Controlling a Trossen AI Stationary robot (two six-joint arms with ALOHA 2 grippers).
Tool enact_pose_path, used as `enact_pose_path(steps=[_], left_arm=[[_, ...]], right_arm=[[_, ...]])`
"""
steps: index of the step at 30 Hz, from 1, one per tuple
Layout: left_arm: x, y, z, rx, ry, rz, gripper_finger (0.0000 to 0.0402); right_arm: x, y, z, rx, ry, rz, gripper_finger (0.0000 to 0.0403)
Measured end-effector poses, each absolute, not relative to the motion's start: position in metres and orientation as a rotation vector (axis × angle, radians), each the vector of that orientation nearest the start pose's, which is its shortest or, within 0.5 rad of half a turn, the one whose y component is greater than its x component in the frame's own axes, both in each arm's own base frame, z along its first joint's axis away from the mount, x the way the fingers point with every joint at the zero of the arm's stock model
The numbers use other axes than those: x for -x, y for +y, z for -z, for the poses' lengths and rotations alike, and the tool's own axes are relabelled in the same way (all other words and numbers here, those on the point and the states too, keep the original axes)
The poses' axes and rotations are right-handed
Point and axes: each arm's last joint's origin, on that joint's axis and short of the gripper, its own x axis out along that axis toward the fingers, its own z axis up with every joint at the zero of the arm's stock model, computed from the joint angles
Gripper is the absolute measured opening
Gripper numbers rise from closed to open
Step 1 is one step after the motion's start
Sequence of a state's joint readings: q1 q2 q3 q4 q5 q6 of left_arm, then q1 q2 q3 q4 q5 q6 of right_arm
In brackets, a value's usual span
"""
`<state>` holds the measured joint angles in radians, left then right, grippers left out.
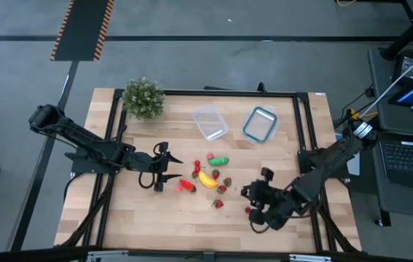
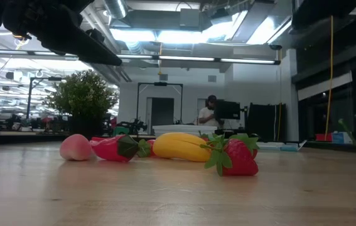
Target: Pick and placing Produce into tupperware
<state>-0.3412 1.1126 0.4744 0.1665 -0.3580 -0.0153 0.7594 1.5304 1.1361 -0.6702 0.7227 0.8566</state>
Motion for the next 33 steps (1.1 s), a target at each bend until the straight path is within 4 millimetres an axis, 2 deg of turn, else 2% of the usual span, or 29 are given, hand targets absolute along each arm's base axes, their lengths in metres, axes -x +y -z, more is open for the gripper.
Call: enact_pose_path(steps=[5, 9, 14, 22, 33], left_arm=[[-0.211, -0.064, -0.200, -0.145, 0.440, -0.020, 0.0220], [-0.211, -0.064, -0.200, -0.144, 0.440, -0.020, 0.0220], [-0.211, -0.064, -0.200, -0.144, 0.440, -0.020, 0.0220], [-0.211, -0.064, -0.200, -0.144, 0.440, -0.020, 0.0220], [-0.211, -0.064, -0.200, -0.144, 0.440, -0.020, 0.0220]], right_arm=[[-0.227, 0.203, -0.235, -0.106, 0.602, 0.270, 0.0109], [-0.223, 0.201, -0.211, -0.135, 0.548, 0.264, 0.0109], [-0.221, 0.197, -0.193, -0.139, 0.445, 0.244, 0.0109], [-0.211, 0.187, -0.172, -0.175, 0.255, 0.144, 0.0109], [-0.188, 0.168, -0.152, -0.199, 0.142, -0.087, 0.0109]])
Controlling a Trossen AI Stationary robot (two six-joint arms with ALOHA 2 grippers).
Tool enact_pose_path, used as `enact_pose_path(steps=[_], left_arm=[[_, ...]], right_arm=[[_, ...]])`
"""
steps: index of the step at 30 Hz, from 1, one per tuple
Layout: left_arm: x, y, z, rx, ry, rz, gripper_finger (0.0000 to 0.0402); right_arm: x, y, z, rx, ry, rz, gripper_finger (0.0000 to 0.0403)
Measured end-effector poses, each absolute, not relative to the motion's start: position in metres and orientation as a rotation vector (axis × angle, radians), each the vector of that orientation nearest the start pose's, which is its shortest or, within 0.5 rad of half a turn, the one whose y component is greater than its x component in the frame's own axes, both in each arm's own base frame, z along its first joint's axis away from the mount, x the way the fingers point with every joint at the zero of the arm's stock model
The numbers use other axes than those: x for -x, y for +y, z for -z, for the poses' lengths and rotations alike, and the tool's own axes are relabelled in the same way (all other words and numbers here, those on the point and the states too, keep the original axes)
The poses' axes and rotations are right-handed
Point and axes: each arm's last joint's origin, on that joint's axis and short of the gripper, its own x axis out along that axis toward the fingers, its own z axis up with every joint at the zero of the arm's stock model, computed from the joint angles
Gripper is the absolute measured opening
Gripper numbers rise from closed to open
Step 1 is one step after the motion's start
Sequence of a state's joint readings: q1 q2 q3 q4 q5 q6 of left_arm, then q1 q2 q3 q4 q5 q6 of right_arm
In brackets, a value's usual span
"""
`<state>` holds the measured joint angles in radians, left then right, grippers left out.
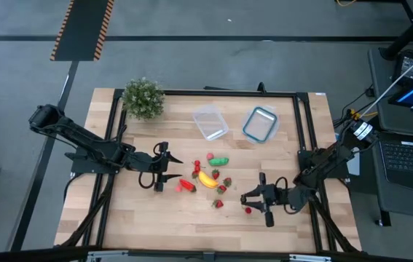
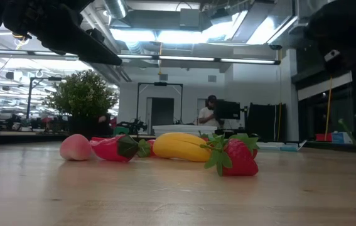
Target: Pick and placing Produce into tupperware
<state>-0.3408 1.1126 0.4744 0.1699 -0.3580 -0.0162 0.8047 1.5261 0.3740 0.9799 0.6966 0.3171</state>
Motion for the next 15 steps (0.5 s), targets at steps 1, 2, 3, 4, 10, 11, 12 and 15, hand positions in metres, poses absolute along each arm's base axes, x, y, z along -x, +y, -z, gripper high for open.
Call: enact_pose_path(steps=[1, 2, 3, 4, 10, 11, 12, 15], left_arm=[[-0.2111, -0.0641, -0.1997, -0.144, 0.440, -0.020, 0.0220], [-0.2111, -0.0641, -0.1997, -0.144, 0.440, -0.020, 0.0220], [-0.2111, -0.0641, -0.1997, -0.144, 0.440, -0.020, 0.0220], [-0.2111, -0.0641, -0.1997, -0.144, 0.440, -0.020, 0.0220], [-0.2111, -0.0641, -0.1997, -0.144, 0.440, -0.020, 0.0220], [-0.2111, -0.0641, -0.1997, -0.144, 0.440, -0.020, 0.0220], [-0.2111, -0.0641, -0.1997, -0.144, 0.440, -0.021, 0.0220], [-0.2111, -0.0641, -0.1997, -0.144, 0.440, -0.021, 0.0220]], right_arm=[[-0.1861, 0.1669, -0.1517, -0.199, 0.134, -0.097, 0.0109], [-0.1848, 0.1657, -0.1515, -0.201, 0.123, -0.102, 0.0109], [-0.1839, 0.1647, -0.1513, -0.200, 0.116, -0.103, 0.0109], [-0.1832, 0.1639, -0.1507, -0.196, 0.114, -0.103, 0.0109], [-0.1826, 0.1629, -0.1494, -0.185, 0.118, -0.100, 0.0109], [-0.1826, 0.1626, -0.1494, -0.184, 0.115, -0.087, 0.0109], [-0.1827, 0.1616, -0.1494, -0.181, 0.110, -0.056, 0.0109], [-0.1826, 0.1577, -0.1483, -0.161, 0.098, 0.074, 0.0109]])
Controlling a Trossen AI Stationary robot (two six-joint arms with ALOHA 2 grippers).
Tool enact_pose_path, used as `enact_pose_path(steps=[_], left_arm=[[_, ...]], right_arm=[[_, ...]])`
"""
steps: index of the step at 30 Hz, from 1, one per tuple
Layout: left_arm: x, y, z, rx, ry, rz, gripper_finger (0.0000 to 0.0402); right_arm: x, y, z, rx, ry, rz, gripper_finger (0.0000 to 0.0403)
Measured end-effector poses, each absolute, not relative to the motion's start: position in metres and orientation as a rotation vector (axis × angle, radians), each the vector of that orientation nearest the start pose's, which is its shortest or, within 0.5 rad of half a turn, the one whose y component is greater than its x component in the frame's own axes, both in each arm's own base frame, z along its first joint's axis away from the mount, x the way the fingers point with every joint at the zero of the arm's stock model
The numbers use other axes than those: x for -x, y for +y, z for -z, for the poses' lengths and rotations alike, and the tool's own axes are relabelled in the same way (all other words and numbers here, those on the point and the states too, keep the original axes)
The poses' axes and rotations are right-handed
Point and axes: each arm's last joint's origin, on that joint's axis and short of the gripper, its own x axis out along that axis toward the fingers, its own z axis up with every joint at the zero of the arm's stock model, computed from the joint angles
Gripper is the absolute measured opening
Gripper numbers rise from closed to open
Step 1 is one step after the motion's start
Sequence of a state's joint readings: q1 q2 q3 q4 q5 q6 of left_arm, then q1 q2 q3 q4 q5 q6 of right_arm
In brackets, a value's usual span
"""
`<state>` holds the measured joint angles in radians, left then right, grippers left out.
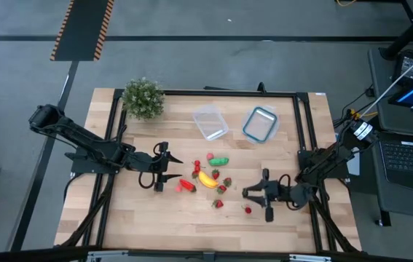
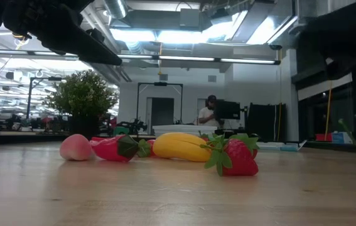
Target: Pick and placing Produce into tupperware
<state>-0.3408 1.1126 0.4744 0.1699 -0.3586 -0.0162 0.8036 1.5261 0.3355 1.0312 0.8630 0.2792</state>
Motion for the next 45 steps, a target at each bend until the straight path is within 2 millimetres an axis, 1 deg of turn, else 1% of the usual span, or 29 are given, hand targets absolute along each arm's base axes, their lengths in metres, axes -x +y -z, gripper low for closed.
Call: enact_pose_path(steps=[3, 7, 10, 13, 18, 23, 30, 34, 40, 45], left_arm=[[-0.211, -0.063, -0.200, -0.150, 0.437, -0.045, 0.0220], [-0.211, -0.062, -0.200, -0.164, 0.432, -0.106, 0.0220], [-0.211, -0.061, -0.200, -0.167, 0.431, -0.119, 0.0220], [-0.211, -0.061, -0.200, -0.167, 0.431, -0.120, 0.0220], [-0.211, -0.061, -0.200, -0.168, 0.432, -0.121, 0.0220], [-0.211, -0.061, -0.200, -0.169, 0.434, -0.121, 0.0220], [-0.210, -0.061, -0.199, -0.173, 0.443, -0.122, 0.0220], [-0.210, -0.058, -0.197, -0.181, 0.464, -0.139, 0.0220], [-0.209, -0.052, -0.191, -0.171, 0.485, -0.166, 0.0220], [-0.208, -0.051, -0.190, -0.168, 0.488, -0.173, 0.0220]], right_arm=[[-0.182, 0.155, -0.147, -0.143, 0.089, 0.171, 0.0109], [-0.182, 0.152, -0.147, -0.140, 0.072, 0.256, 0.0109], [-0.182, 0.150, -0.148, -0.135, 0.060, 0.320, 0.0109], [-0.186, 0.145, -0.147, -0.133, 0.062, 0.342, 0.0109], [-0.198, 0.132, -0.146, -0.142, 0.085, 0.307, 0.0109], [-0.212, 0.113, -0.145, -0.142, 0.106, 0.324, 0.0109], [-0.230, 0.084, -0.144, -0.154, 0.149, 0.256, 0.0109], [-0.243, 0.067, -0.147, -0.154, 0.171, 0.216, 0.0109], [-0.265, 0.035, -0.154, -0.166, 0.226, 0.144, 0.0109], [-0.279, 0.005, -0.163, -0.150, 0.247, 0.152, 0.0109]])
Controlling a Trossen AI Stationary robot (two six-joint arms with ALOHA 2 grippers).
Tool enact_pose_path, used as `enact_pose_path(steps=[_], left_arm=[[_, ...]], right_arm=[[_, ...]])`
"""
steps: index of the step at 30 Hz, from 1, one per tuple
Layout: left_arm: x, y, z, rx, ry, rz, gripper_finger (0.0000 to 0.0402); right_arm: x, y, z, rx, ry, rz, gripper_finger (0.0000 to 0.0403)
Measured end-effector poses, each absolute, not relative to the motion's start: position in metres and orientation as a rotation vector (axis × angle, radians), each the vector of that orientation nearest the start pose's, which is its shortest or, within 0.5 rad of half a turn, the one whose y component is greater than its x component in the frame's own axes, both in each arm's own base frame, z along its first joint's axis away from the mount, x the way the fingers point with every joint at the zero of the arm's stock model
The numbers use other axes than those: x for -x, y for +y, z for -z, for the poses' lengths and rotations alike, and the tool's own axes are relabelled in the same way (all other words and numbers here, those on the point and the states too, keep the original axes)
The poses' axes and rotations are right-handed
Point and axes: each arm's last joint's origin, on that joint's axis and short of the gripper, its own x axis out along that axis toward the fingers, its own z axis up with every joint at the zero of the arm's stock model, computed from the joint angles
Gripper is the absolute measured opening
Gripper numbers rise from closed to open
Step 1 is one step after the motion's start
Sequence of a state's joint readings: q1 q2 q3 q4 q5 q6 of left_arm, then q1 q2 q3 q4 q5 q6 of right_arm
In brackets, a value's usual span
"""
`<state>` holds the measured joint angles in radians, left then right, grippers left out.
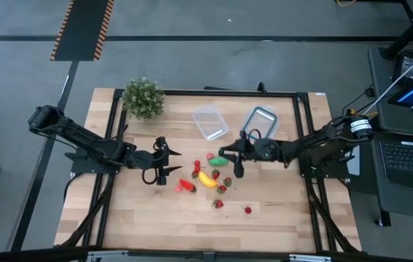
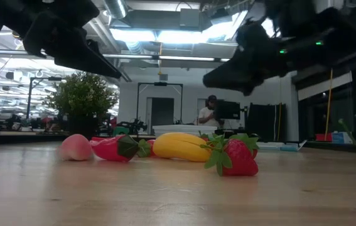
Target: Pick and placing Produce into tupperware
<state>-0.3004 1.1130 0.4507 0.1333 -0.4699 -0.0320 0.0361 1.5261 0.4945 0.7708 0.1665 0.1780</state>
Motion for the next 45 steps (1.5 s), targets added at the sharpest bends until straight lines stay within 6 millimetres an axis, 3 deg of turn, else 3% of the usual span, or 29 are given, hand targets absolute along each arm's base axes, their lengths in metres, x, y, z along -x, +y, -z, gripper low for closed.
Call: enact_pose_path(steps=[11, 18, 33, 45], left_arm=[[-0.212, -0.041, -0.191, -0.153, 0.483, -0.189, 0.0220], [-0.215, -0.031, -0.193, -0.117, 0.468, -0.171, 0.0220], [-0.216, -0.029, -0.193, -0.111, 0.466, -0.167, 0.0220], [-0.215, -0.029, -0.192, -0.113, 0.472, -0.169, 0.0220]], right_arm=[[-0.308, -0.050, -0.195, -0.148, 0.454, 0.208, 0.0109], [-0.313, -0.076, -0.215, -0.143, 0.525, 0.229, 0.0109], [-0.314, -0.113, -0.180, -0.234, 0.634, 0.209, 0.0109], [-0.350, -0.135, -0.176, -0.229, 0.865, 0.151, 0.0109]])
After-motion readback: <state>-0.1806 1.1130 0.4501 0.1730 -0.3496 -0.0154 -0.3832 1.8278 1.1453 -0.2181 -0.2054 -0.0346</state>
